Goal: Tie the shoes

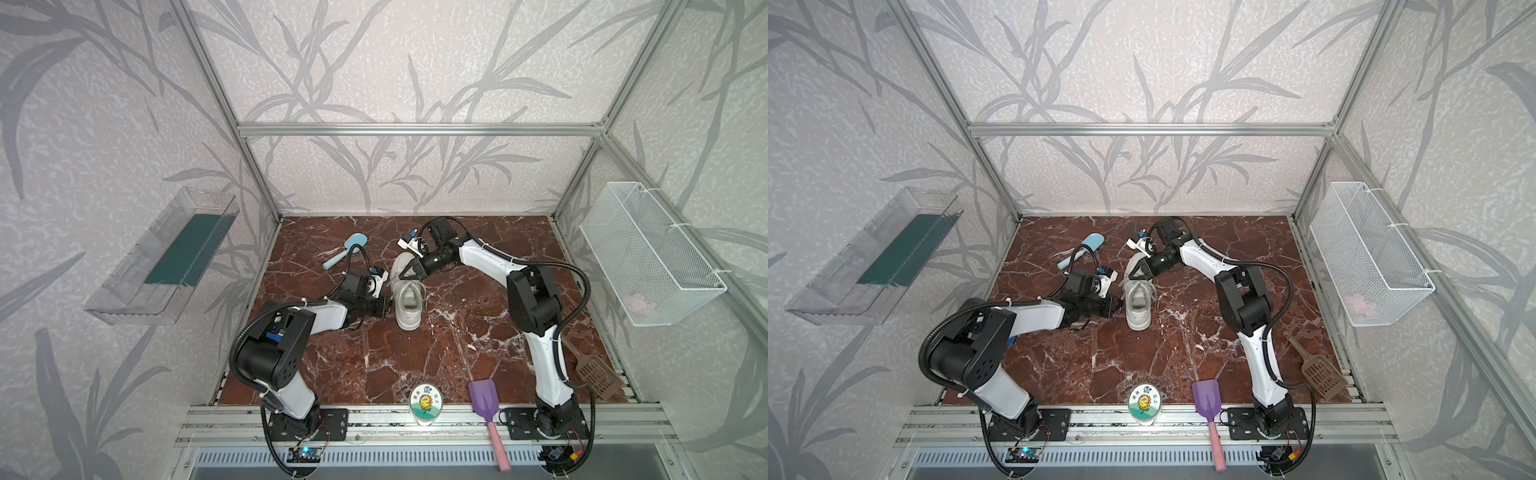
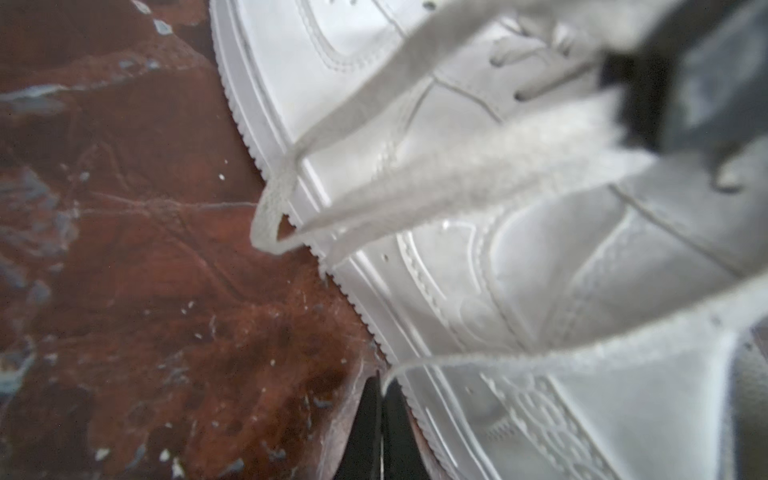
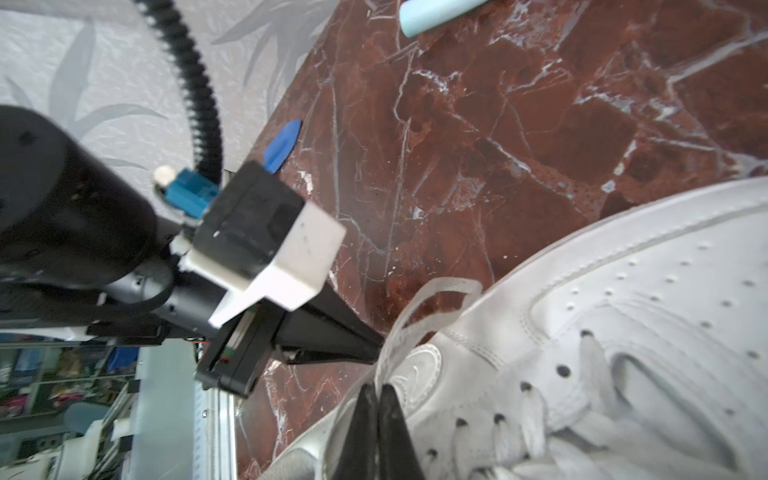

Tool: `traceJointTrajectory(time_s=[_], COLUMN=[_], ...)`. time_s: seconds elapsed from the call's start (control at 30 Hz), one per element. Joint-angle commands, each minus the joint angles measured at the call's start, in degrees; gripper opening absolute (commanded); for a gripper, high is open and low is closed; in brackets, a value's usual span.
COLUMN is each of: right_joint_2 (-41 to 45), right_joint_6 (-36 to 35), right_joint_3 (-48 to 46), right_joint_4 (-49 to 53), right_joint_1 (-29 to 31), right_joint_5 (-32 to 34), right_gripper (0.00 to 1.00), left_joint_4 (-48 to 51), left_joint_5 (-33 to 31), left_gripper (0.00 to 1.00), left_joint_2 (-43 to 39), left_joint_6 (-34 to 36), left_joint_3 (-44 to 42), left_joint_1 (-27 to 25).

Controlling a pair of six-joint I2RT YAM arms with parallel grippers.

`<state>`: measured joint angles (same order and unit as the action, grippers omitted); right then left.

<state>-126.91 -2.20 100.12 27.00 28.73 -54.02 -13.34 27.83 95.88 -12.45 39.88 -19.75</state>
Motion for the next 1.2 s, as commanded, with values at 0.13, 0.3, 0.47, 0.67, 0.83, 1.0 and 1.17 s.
traceJointTrajectory(time_s=[0.13, 0.3, 0.47, 0.67, 0.83, 1.0, 1.17], right_joint_2=[4.3, 5.2, 4.4, 4.2, 3.8, 4.0, 3.0], right_joint_6=[10.3, 16.5, 16.4, 14.6, 8.7, -0.1, -11.3], right_joint_3=[-7.9, -14.6, -15.6, -16.8, -15.5, -13.4, -9.2], right_joint_4=[-21.5, -37.7, -40.7, -42.3, -34.8, -23.9, -10.6], right_joint_1=[-1.0, -1.7, -2.0, -1.9, -1.9, -1.9, -1.7], right_joint_5=[-10.3, -12.7, -14.8, -17.3, -18.3, -19.1, -18.7], right_gripper=[0.0, 0.0, 0.0, 0.0, 0.0, 0.0, 0.0], left_joint_4=[3.2, 5.5, 9.2, 14.6, 15.7, 15.7, 17.0], left_joint_5=[5.5, 8.1, 10.6, 13.0, 14.5, 17.1, 18.6], left_gripper=[0.0, 0.0, 0.0, 0.0, 0.0, 0.0, 0.0], left_joint_2=[5.0, 8.0, 11.6, 16.4, 18.6, 20.8, 23.0], left_joint_6=[1.9, 3.3, 5.8, 8.8, 9.3, 9.9, 10.1], left_joint_3=[7.4, 11.9, 17.7, 25.8, 29.9, 33.2, 36.6], left_joint_1=[2.4, 3.7, 4.8, 5.0, 5.4, 5.4, 5.4])
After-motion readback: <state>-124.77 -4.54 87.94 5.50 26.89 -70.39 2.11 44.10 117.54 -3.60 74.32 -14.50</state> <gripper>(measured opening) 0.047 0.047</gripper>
